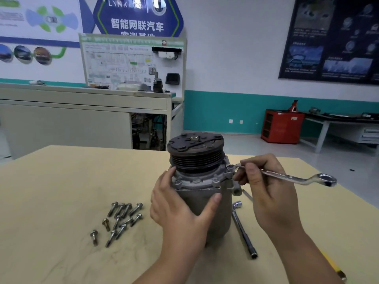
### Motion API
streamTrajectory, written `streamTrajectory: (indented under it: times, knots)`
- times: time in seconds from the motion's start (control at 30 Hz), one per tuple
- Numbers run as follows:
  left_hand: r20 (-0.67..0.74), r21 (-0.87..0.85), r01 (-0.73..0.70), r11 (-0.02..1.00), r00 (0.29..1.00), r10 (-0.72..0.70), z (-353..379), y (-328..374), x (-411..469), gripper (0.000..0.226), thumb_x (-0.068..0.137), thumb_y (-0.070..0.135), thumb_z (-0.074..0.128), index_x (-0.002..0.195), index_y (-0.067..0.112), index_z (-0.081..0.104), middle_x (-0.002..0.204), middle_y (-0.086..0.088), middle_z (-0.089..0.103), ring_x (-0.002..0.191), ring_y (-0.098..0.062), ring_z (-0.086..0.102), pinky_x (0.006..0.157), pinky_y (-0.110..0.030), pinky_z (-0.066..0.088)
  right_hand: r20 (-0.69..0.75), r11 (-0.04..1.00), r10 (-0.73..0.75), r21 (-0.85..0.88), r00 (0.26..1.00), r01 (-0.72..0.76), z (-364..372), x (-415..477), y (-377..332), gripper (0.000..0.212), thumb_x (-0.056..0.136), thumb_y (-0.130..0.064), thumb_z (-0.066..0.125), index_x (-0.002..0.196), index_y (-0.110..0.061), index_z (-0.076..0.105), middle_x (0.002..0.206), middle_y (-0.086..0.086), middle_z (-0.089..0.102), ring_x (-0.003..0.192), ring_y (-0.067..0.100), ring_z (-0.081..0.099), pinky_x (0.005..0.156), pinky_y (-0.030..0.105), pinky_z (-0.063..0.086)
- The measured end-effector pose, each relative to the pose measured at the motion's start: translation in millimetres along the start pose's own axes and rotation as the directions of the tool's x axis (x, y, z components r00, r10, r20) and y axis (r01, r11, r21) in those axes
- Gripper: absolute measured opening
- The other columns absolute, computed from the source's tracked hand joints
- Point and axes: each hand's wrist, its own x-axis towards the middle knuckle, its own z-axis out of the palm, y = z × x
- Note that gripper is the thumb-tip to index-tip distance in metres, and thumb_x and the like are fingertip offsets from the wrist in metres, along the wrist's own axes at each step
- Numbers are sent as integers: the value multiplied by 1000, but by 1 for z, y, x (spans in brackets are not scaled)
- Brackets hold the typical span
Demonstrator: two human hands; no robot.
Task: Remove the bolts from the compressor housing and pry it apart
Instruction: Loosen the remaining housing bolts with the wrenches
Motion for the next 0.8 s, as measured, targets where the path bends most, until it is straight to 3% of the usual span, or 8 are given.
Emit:
streamTrajectory:
  times: [0.17,0.3,0.4,0.47,0.6,0.7,0.8]
  knots:
    - [-10,11,15,1000,1000,-15,1,1,1,100,54,77,51,138,30,25,131,12,31,132,-12,25,104,-35,15,32,984,-67,-161,997,71,4,-3,1,6,90,-41,42,90,-39,47,74,-15,60,73,3,60,60,21,49]
    - [-23,-11,38,999,999,-39,2,1,3,104,50,79,52,138,32,24,134,10,32,133,-13,25,106,-37,15,13,982,-98,-161,995,99,9,-6,2,16,91,-37,41,90,-24,50,74,-13,57,71,8,58,58,23,48]
    - [-36,-5,68,998,997,-68,3,5,4,107,47,81,52,137,33,23,140,5,33,134,-12,23,109,-42,16,-6,992,-39,-124,999,38,10,-7,2,14,90,-41,39,86,-31,48,72,-12,57,71,8,59,58,20,48]
    - [-49,-4,89,996,995,-89,5,7,5,110,44,83,51,138,33,23,140,6,32,133,-9,21,109,-40,15,-26,998,42,-47,999,-43,10,-5,3,14,90,-43,41,85,-33,48,68,-6,60,69,7,60,58,16,47]
    - [-52,-25,85,996,995,-86,5,8,6,107,43,83,53,134,38,19,128,17,25,130,-4,20,107,-36,14,-18,951,217,229,976,-207,4,3,6,23,94,-36,45,86,-18,56,67,-2,65,60,7,60,55,20,50]
    - [-37,-29,81,996,996,-82,6,8,5,105,45,81,54,134,37,20,134,9,29,129,-5,20,106,-32,12,6,821,387,454,922,-347,2,9,11,34,88,-36,41,86,-8,60,57,-2,61,55,8,57,52,18,48]
    - [-40,-14,88,996,995,-88,6,8,4,111,47,81,55,139,28,24,138,3,31,130,-7,20,109,-37,14,17,662,554,598,832,-452,12,15,17,34,94,-34,40,83,-9,60,52,-5,57,50,5,53,49,16,46]
